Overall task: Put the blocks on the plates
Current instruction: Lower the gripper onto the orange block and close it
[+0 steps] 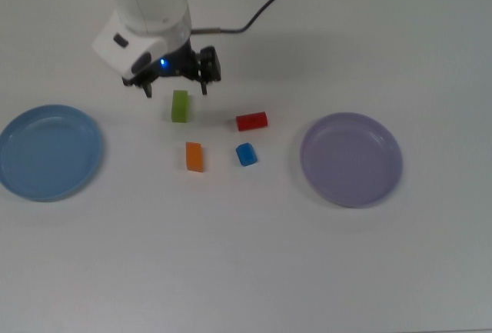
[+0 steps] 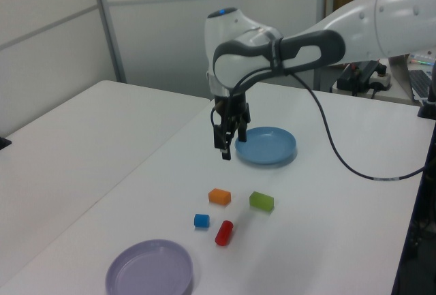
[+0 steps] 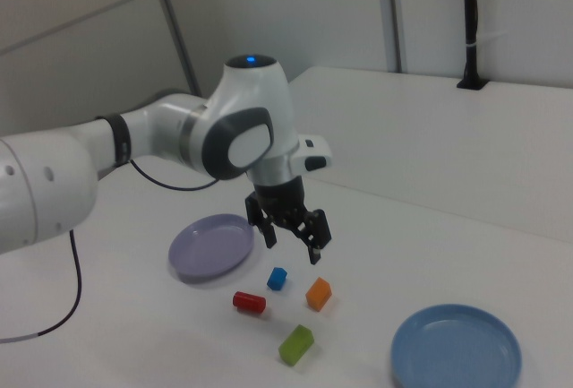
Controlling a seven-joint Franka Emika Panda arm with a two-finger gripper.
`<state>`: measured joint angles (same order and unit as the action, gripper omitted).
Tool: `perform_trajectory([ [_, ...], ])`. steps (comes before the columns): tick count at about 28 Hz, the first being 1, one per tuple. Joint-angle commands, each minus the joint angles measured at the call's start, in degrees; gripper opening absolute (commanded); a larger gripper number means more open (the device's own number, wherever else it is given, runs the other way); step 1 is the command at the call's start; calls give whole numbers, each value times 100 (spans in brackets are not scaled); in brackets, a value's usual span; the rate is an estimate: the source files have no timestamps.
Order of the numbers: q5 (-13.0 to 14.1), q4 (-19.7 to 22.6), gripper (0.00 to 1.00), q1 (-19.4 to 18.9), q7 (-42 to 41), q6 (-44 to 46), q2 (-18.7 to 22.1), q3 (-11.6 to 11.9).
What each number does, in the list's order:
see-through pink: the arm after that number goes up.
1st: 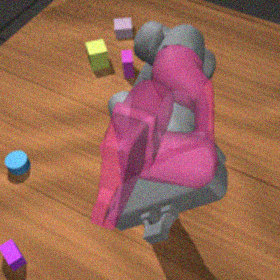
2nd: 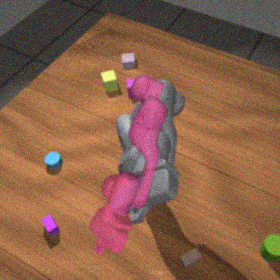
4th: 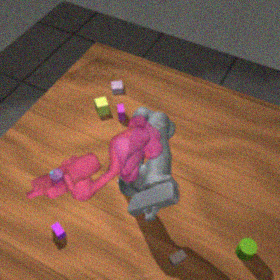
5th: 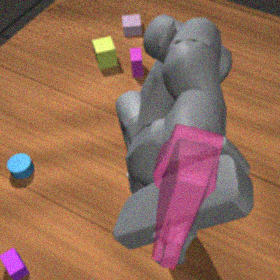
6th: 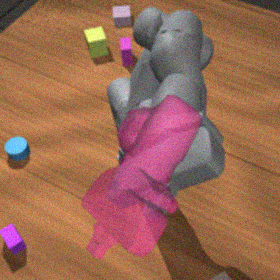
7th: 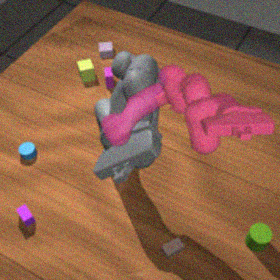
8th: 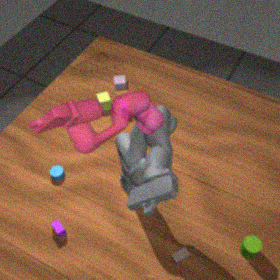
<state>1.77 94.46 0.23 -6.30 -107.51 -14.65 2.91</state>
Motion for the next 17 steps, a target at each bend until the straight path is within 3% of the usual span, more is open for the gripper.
perform_trajectory([
  [1, 105, 47, 100, -14, -108, -419, -310, -1],
  [17, 52, 55, 99, -49, -82, -1236, -1057, -1],
])
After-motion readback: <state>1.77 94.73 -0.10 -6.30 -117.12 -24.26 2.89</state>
